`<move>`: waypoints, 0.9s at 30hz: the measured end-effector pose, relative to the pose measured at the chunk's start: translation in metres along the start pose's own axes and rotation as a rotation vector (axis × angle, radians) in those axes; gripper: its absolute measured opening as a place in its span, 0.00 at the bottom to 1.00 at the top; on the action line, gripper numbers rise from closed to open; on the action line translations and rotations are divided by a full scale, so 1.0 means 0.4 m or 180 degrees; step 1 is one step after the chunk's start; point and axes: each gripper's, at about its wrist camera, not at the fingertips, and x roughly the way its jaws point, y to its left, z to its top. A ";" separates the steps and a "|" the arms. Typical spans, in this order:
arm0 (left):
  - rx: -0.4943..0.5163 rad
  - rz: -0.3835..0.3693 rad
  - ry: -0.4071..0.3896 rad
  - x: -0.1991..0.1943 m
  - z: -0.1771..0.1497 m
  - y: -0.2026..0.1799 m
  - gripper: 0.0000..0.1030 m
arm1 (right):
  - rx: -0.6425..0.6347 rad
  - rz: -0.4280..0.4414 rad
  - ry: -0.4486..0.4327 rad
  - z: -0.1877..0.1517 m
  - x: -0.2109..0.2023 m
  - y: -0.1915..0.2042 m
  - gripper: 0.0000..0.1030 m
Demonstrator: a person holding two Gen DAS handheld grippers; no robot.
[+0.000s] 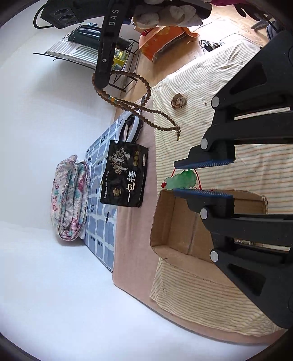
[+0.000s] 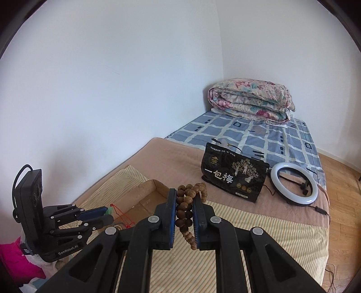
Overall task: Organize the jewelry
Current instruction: 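Carry the mala into the box with the right gripper while the left carries the jade pendant in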
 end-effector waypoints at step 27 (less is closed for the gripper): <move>-0.0293 0.0138 0.0282 0.068 -0.095 0.201 0.16 | -0.0136 0.0275 0.0168 0.073 0.319 0.161 0.10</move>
